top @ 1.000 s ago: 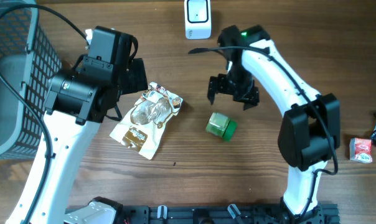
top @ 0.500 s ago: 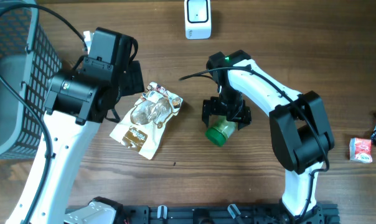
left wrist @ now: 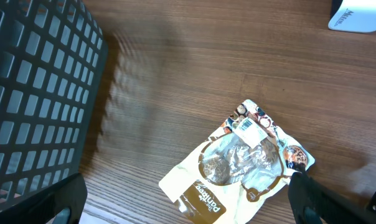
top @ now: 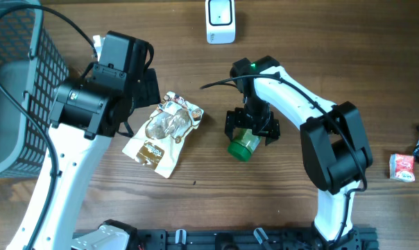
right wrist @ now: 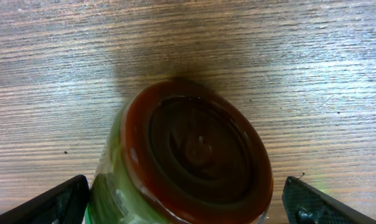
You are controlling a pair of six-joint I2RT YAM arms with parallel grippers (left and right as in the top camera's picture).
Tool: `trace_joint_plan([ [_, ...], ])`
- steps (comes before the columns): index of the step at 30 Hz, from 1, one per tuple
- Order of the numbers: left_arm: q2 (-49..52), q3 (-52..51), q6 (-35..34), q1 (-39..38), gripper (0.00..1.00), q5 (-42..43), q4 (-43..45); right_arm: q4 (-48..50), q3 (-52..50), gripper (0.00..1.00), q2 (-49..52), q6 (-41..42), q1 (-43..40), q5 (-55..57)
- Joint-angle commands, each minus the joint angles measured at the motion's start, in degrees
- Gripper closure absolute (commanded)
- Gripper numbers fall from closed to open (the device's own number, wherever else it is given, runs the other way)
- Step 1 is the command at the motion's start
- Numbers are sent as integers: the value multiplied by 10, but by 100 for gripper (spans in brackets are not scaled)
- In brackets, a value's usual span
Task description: Scan the item barcode
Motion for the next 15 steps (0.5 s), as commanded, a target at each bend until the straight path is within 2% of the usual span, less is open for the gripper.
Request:
trace_joint_plan([
  [1,3,-1,7,4,0,-14,0,-1,37,0,-2,-45,-1,46],
  [5,3,-1,7,4,0,-14,0,-5,75,0,-2,-101,-1,83],
  [7,3,-1,7,4,0,-14,0,-16,89,0,-2,-67,-1,113],
  [9,3,-1,7,4,0,-14,-1,-41,101,0,-2,0,-1,140],
  [11,3,-1,7,4,0,-14,0,-46,109,9,-5,7,-1,135],
  [12,3,-1,7,4,0,-14,0,-49,119,18,-7,7,-1,129],
  [13,3,-1,6,4,0,-14,0,-63,146,36,-11,25,-2,126],
  [14,3,-1,7,4,0,-14,0,-75,164,49,-13,36,-3,127],
  [15,3,-1,7,4,0,-14,0,-88,183,57,-16,48,-5,127],
])
